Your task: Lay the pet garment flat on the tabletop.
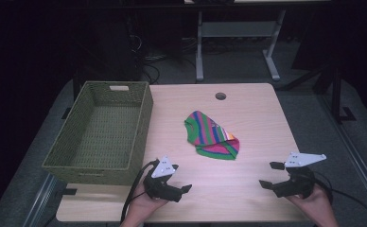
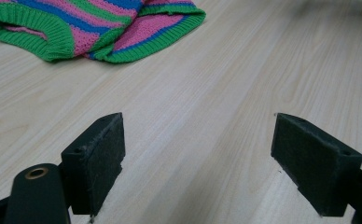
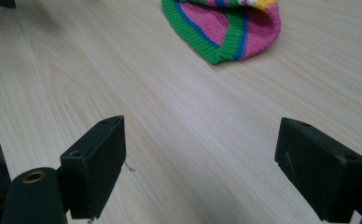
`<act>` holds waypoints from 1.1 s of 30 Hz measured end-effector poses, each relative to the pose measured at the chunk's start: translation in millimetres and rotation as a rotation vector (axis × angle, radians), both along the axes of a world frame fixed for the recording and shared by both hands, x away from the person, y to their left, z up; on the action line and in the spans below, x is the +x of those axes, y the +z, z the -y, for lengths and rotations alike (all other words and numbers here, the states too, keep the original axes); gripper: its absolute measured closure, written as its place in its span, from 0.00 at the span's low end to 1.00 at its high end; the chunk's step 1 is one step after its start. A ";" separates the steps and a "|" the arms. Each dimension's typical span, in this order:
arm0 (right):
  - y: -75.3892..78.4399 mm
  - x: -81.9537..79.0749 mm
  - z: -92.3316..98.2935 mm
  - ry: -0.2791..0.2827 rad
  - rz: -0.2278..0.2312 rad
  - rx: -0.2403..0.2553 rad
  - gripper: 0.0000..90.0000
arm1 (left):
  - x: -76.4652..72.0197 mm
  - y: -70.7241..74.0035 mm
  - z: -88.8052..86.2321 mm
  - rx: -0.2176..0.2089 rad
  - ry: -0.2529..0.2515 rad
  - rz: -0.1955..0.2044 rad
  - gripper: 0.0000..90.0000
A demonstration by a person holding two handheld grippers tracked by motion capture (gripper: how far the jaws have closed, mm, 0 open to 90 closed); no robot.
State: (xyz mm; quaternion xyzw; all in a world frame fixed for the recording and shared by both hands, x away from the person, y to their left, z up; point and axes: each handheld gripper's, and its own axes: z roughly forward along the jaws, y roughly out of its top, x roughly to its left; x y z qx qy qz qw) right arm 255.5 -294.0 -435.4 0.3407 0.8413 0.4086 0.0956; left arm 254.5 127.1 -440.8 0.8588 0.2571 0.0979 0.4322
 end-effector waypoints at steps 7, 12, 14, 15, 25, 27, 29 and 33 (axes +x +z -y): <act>9.2 16.9 -10.8 0.035 -0.024 -0.004 0.17 | 1.2 1.6 -0.3 -0.027 0.001 -0.013 0.19; 15.2 26.2 -15.6 0.056 -0.042 -0.008 0.17 | 2.0 1.3 -1.9 -0.025 0.007 -0.015 0.19; 17.1 30.1 -16.8 0.062 -0.048 -0.011 0.17 | 2.2 1.3 -2.7 -0.026 0.008 -0.016 0.19; 18.0 32.0 -17.8 0.064 -0.051 -0.016 0.17 | 2.2 1.6 -3.0 -0.030 0.009 -0.014 0.19; 29.9 52.6 -28.4 0.090 -0.068 -0.036 0.17 | 2.9 1.4 -2.3 -0.015 0.009 -0.003 0.19; 32.1 57.3 -32.0 0.097 -0.067 -0.047 0.17 | 2.6 1.8 -2.6 -0.014 0.009 0.000 0.19; 34.8 60.2 -34.8 0.102 -0.070 -0.050 0.17 | 3.4 1.9 -3.4 -0.014 0.007 -0.001 0.19; 39.8 68.6 -42.7 0.117 -0.062 -0.063 0.17 | 3.6 1.7 -3.2 -0.016 0.008 -0.003 0.19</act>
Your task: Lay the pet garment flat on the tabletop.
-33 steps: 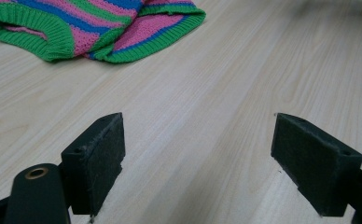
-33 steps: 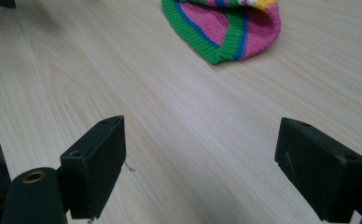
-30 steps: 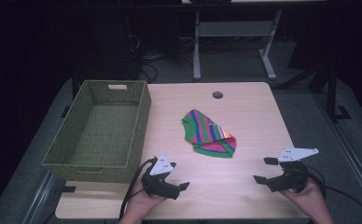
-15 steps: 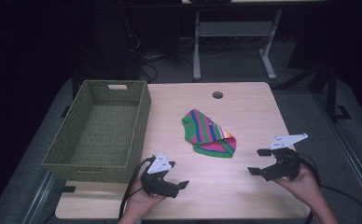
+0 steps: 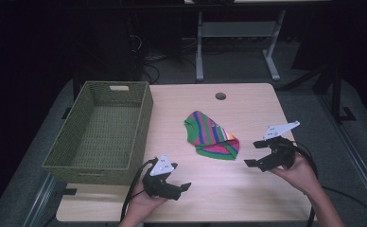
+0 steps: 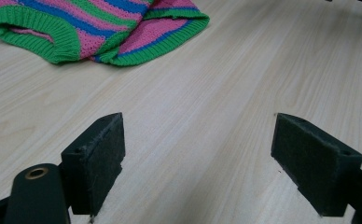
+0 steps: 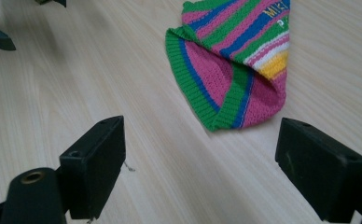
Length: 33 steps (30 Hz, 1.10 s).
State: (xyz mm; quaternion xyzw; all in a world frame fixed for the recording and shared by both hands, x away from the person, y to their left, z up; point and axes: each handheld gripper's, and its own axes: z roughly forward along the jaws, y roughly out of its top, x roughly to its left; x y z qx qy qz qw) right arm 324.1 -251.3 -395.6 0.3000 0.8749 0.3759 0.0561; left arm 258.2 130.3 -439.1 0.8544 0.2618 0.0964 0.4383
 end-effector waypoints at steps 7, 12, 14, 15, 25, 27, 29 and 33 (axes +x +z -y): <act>5.6 16.8 -13.5 0.014 -0.019 -0.027 0.17 | 0.6 0.3 -0.2 -0.007 0.000 0.000 0.19; 11.0 30.1 -24.3 0.030 -0.020 -0.045 0.18 | 1.4 0.9 -0.3 -0.014 0.005 0.001 0.19; 12.1 34.1 -27.7 0.036 -0.019 -0.053 0.18 | 1.5 1.5 -0.7 -0.013 0.005 0.004 0.19; 12.8 36.3 -29.5 0.038 -0.019 -0.058 0.18 | 1.8 1.5 -0.9 -0.010 0.003 0.003 0.19; 19.6 56.6 -42.3 0.053 -0.020 -0.079 0.18 | 2.1 2.1 0.0 -0.011 -0.001 0.002 0.19; 19.8 59.0 -43.9 0.053 -0.024 -0.081 0.18 | 2.0 2.0 0.3 -0.014 -0.001 0.000 0.19; 19.8 60.9 -45.2 0.053 -0.026 -0.083 0.18 | 2.1 1.9 0.8 -0.013 -0.002 0.000 0.19; 18.9 66.1 -47.8 0.053 -0.032 -0.088 0.18 | 2.1 2.0 1.2 -0.014 -0.003 0.001 0.19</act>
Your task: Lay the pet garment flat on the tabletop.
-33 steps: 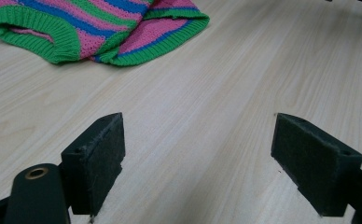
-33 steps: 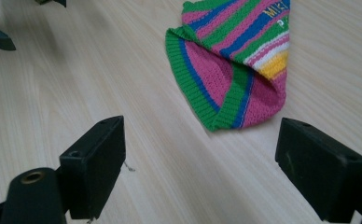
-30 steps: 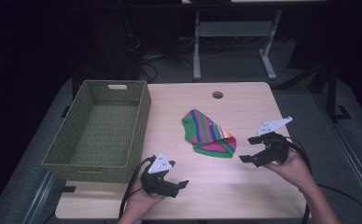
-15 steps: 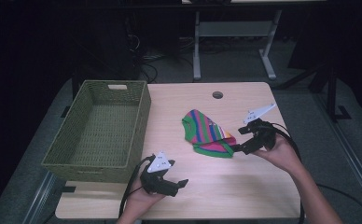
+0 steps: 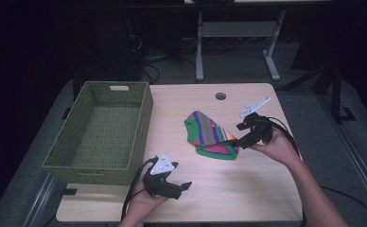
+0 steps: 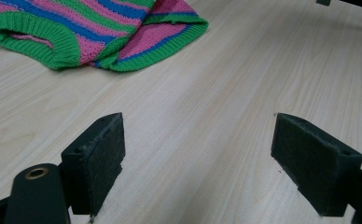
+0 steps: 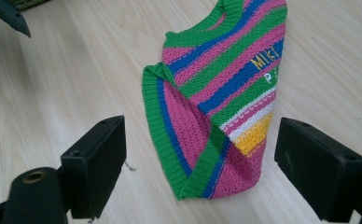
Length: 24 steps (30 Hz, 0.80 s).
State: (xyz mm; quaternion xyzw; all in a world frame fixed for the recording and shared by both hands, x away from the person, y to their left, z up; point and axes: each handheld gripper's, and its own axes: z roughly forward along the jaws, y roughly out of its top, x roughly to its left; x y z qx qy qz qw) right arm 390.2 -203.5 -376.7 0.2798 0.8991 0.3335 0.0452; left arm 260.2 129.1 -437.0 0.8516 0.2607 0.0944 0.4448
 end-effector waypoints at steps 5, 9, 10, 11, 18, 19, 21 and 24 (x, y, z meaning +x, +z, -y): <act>-1.2 7.7 -4.6 0.005 -0.004 -0.009 0.18 | 0.1 -0.1 0.2 0.001 0.000 0.000 0.19; -0.1 14.5 -12.2 0.013 -0.016 -0.010 0.19 | 1.9 -0.1 1.3 0.006 -0.005 0.000 0.19; -0.2 16.9 -14.7 0.016 -0.015 -0.012 0.19 | 2.0 -0.1 1.3 0.008 -0.006 0.000 0.19; -0.4 19.0 -17.3 0.017 -0.015 -0.013 0.19 | 1.9 0.0 1.2 0.008 -0.007 0.001 0.19; -2.8 33.9 -32.5 0.023 -0.008 -0.033 0.19 | 1.8 0.0 -0.1 -0.003 -0.005 -0.001 0.19; -3.8 35.5 -33.8 0.023 -0.012 -0.035 0.19 | 1.8 0.3 0.0 -0.003 -0.006 0.000 0.19; -7.2 39.4 -37.0 0.020 -0.015 -0.038 0.19 | 1.5 0.8 0.2 -0.004 -0.006 0.002 0.19; -14.0 46.4 -42.2 0.017 -0.026 -0.054 0.19 | 1.3 0.5 0.6 -0.003 -0.010 0.001 0.19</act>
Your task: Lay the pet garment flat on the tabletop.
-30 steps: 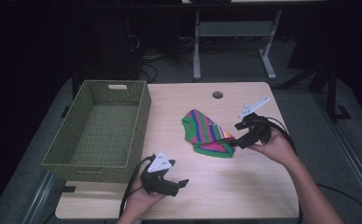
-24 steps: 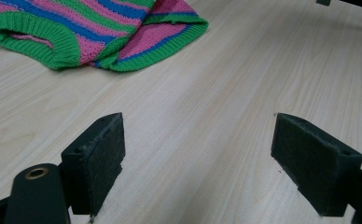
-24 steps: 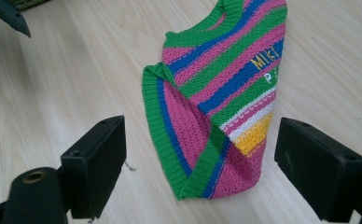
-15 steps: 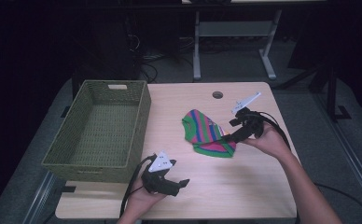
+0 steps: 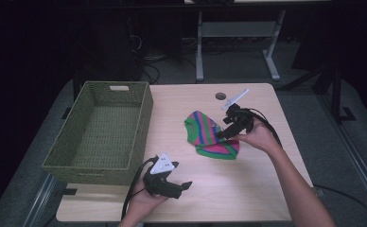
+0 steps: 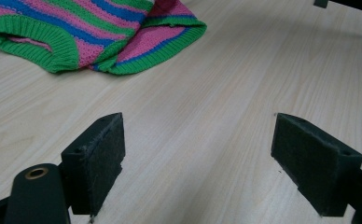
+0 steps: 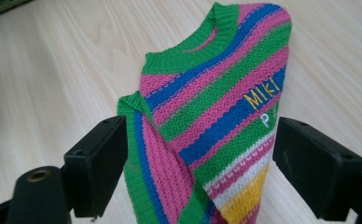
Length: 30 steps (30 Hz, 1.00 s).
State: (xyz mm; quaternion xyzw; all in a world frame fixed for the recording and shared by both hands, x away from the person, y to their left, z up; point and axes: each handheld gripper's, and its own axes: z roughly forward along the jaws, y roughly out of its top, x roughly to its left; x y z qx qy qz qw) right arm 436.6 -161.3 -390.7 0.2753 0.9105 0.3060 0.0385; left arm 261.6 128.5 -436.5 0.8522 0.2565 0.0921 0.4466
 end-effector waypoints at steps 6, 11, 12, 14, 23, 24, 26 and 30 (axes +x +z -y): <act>-11.2 9.8 -14.4 -0.001 -0.023 -0.035 0.20 | 0.9 -0.3 0.6 0.001 -0.007 -0.007 0.19; -20.0 17.8 -23.9 -0.007 -0.037 -0.050 0.20 | 0.6 -0.3 -0.1 -0.004 -0.006 -0.007 0.19; -22.4 19.1 -25.0 -0.015 -0.042 -0.056 0.20 | 0.7 -0.2 -0.4 -0.005 -0.006 -0.007 0.19; -26.5 21.2 -25.8 -0.015 -0.042 -0.068 0.20 | 0.8 -0.2 -0.8 -0.006 -0.007 -0.007 0.19; -42.1 28.6 -28.3 -0.040 -0.054 -0.132 0.23 | 2.8 -1.0 -0.9 -0.013 -0.010 -0.018 0.19; -43.5 29.2 -28.3 -0.043 -0.057 -0.132 0.23 | 2.9 -0.9 -1.1 -0.019 -0.010 -0.021 0.19; -45.7 29.4 -28.9 -0.046 -0.054 -0.138 0.23 | 3.1 -0.8 -1.0 -0.017 -0.012 -0.020 0.19; -51.3 29.6 -32.6 -0.041 -0.053 -0.165 0.23 | 3.3 -1.7 -0.4 -0.016 -0.013 -0.025 0.19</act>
